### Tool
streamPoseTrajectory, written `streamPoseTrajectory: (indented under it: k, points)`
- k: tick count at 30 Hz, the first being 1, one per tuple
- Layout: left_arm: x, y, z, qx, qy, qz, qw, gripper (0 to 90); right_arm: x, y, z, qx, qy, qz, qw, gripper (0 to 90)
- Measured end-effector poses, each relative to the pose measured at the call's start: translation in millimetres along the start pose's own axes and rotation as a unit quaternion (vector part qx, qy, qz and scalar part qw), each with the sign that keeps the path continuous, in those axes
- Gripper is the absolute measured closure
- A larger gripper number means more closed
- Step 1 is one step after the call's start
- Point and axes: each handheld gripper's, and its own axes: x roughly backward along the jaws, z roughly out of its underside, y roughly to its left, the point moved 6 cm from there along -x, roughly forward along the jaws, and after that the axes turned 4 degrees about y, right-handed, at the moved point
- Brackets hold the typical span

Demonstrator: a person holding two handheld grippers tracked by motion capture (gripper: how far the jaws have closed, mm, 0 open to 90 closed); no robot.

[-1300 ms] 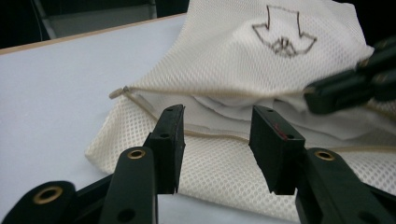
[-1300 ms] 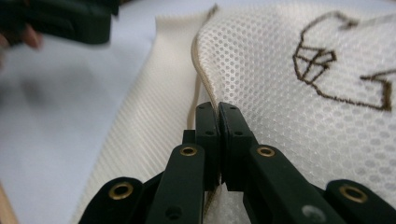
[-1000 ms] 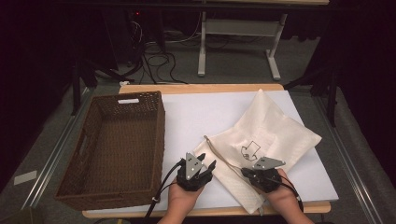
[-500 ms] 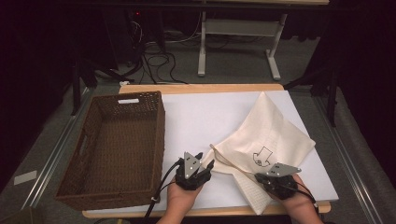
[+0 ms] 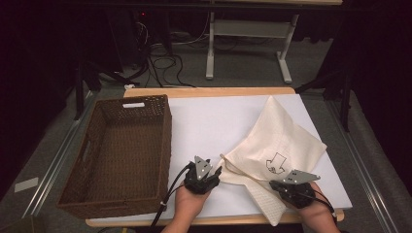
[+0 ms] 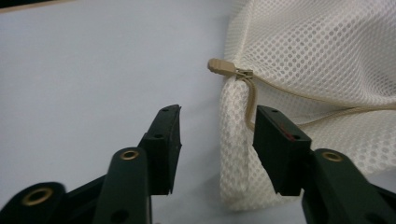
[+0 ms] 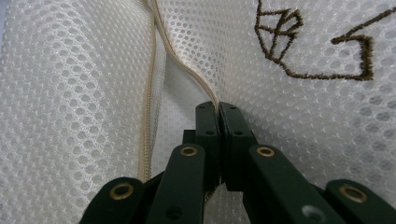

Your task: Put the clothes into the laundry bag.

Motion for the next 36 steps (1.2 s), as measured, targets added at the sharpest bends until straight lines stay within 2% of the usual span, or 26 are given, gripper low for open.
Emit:
streamPoseTrajectory:
  k: [1,3,4,5,11,14,17,21,23,24,25,27,30,31,32,36]
  points:
    - [-3.7,-0.7,-1.0,0.0,0.005,0.002,1.0,56.3,-0.2,-0.1,0.1,0.001,0.002,0.0,1.0,88.7]
    - [-9.9,-3.4,-2.3,0.009,0.018,0.002,0.9998,74.0,-1.1,0.5,0.0,-0.001,0.003,0.0,1.0,88.7]
    - [-11.3,-4.2,-2.5,0.011,0.023,-0.007,0.9996,82.0,-1.4,0.7,-0.3,0.0,0.003,0.0,1.0,88.7]
    - [-11.2,-5.1,-2.7,0.01,0.024,-0.01,0.9996,84.3,-2.2,1.0,-0.6,0.002,0.0,0.001,1.0,88.7]
    - [-4.9,-4.5,-1.3,-0.001,0.022,-0.021,0.9995,86.3,-5.0,0.1,-2.0,0.008,0.005,0.005,0.9999,88.8]
    - [0.0,-4.5,0.6,-0.012,0.02,-0.037,0.999,86.6,-7.2,-0.2,-4.3,0.013,0.009,0.004,0.9999,88.9]
    - [4.0,-4.6,1.1,-0.018,0.02,-0.043,0.9987,86.6,-9.3,-1.0,-6.5,0.016,0.01,0.006,0.9998,88.9]
    - [14.3,-2.7,1.8,-0.026,0.029,-0.05,0.998,86.7,-14.4,-5.1,-12.1,0.013,0.012,0.005,0.9998,88.9]
    - [20.2,-3.9,2.3,-0.031,0.034,-0.052,0.9976,86.8,-19.6,-8.2,-18.7,0.02,0.014,0.007,0.9997,88.7]
    - [25.6,-5.7,3.2,-0.04,0.039,-0.053,0.997,86.8,-19.6,-8.2,-18.7,0.02,0.014,0.007,0.9997,88.7]
    - [31.3,-8.4,5.9,-0.055,0.048,-0.047,0.9962,86.7,-21.8,-8.4,-20.9,0.032,0.013,0.005,0.9994,88.8]
    - [42.5,-14.9,15.3,-0.076,0.062,-0.036,0.9945,86.7,-25.1,-10.4,-24.5,0.042,0.014,0.009,0.999,88.7]
    - [49.3,-24.3,27.6,-0.089,0.068,-0.023,0.9934,86.6,-28.7,-13.5,-28.5,0.035,0.015,0.01,0.9992,88.7]
    - [49.3,-24.3,27.6,-0.089,0.068,-0.023,0.9934,86.5,-28.7,-13.5,-28.5,0.035,0.015,0.01,0.9992,88.7]
    - [49.8,-28.9,32.7,-0.086,0.068,-0.009,0.9939,86.5,-31.0,-16.6,-31.0,0.033,0.014,0.015,0.9992,88.7]
    - [50.5,-26.5,32.0,-0.077,0.059,-0.007,0.9953,86.0,-29.4,-15.5,-30.3,0.03,0.012,0.016,0.9994,86.0]
